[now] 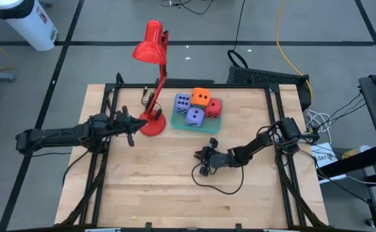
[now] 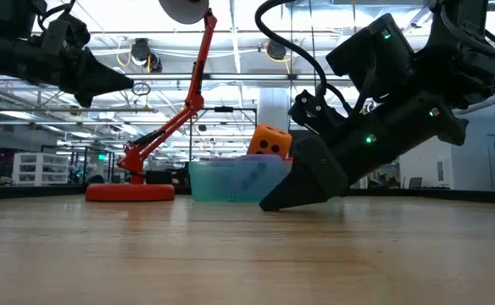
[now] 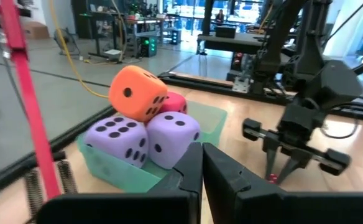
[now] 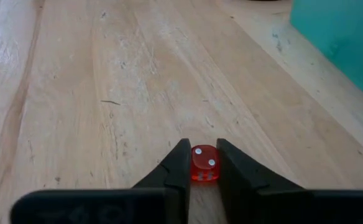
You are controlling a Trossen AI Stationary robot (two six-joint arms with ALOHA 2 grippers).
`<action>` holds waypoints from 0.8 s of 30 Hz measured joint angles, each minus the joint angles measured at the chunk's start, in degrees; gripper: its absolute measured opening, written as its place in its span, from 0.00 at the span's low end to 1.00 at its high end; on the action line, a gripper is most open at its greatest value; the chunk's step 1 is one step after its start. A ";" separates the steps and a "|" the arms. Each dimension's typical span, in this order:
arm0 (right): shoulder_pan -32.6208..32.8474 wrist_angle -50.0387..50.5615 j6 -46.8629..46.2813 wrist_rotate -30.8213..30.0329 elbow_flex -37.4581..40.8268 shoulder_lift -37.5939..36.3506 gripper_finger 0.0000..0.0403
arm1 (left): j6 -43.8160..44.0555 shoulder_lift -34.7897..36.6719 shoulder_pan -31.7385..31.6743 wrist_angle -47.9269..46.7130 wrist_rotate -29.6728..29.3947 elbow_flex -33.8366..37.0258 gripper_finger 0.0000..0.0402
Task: Pick & Place Dice
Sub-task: Put the small red die into the blue bin
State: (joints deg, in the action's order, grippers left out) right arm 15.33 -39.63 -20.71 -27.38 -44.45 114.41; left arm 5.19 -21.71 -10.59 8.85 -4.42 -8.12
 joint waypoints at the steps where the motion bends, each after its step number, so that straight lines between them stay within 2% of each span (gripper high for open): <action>1: -0.02 -0.05 0.22 0.26 0.02 0.02 0.13 | -0.51 0.00 0.00 -0.02 -0.58 0.00 0.04; 6: 0.00 -0.05 0.00 0.55 0.02 0.07 0.19 | -1.00 0.00 0.00 -0.11 -2.14 0.00 0.01; 14: 0.00 -0.64 0.39 1.92 0.08 -0.14 0.11 | -1.68 0.00 0.00 -0.07 -2.17 0.00 0.07; 19: 0.13 1.69 1.23 6.82 0.31 -3.99 0.12 | 0.27 -0.01 0.00 0.26 -2.17 0.00 0.05; 24: -0.52 6.74 4.55 5.43 0.26 -12.93 0.12 | 4.08 -0.01 0.02 0.89 -2.05 0.00 0.01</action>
State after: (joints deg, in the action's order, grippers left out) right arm 14.81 -32.89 -16.16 -21.95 -44.18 101.48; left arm 9.26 -21.73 -10.57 9.74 -6.47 -8.12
